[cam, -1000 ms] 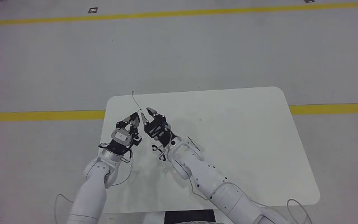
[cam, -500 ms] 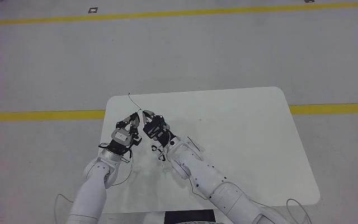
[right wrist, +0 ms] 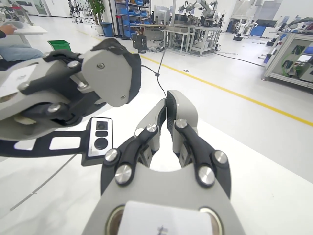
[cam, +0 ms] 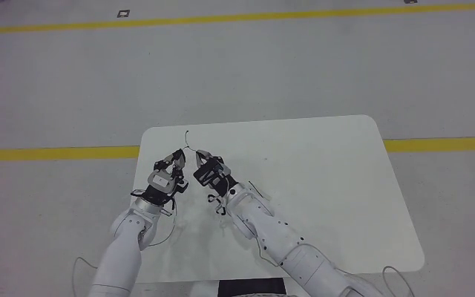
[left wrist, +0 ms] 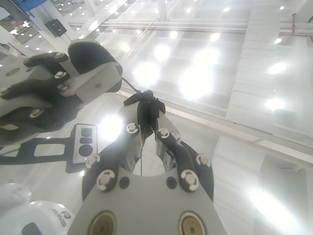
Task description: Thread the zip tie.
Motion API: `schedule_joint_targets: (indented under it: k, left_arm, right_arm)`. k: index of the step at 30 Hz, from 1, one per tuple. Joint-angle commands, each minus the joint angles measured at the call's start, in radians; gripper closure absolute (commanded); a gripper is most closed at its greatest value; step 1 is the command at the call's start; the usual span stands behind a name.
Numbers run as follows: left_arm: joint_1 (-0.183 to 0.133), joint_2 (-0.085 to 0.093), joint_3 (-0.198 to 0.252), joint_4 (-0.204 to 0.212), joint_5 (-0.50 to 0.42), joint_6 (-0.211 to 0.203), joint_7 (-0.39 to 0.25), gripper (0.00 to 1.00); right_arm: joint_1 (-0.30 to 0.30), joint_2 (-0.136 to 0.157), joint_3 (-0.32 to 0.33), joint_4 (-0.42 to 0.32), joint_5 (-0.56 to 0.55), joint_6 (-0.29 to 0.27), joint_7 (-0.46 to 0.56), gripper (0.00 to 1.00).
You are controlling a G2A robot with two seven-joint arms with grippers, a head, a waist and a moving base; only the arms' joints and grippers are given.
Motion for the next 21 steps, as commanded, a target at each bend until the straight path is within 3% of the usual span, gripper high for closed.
schedule_joint_targets:
  k: [1,21]
  left_arm:
    - [0.0,0.0,0.0,0.0,0.0,0.0,0.0,1.0]
    - [0.0,0.0,0.0,0.0,0.0,0.0,0.0,1.0]
  right_arm:
    - [-0.001,0.005,-0.001,0.0,0.0,0.002,0.005,1.0]
    - [-0.013,0.062,-0.019,-0.015,0.0,0.038,0.065,1.0]
